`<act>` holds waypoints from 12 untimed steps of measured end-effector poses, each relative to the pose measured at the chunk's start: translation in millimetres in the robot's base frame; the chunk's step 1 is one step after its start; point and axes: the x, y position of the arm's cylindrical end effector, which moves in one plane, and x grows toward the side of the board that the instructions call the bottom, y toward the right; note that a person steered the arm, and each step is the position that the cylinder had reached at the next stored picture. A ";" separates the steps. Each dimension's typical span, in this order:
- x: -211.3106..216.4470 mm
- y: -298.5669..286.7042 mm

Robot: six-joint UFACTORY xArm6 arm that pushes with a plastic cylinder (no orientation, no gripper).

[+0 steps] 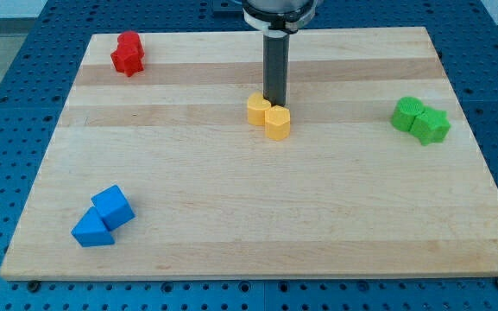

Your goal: Adjust the yellow blocks at the center of the board

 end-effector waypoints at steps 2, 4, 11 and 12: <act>4.0 3.2; 16.9 38.3; 66.2 29.0; 54.3 24.6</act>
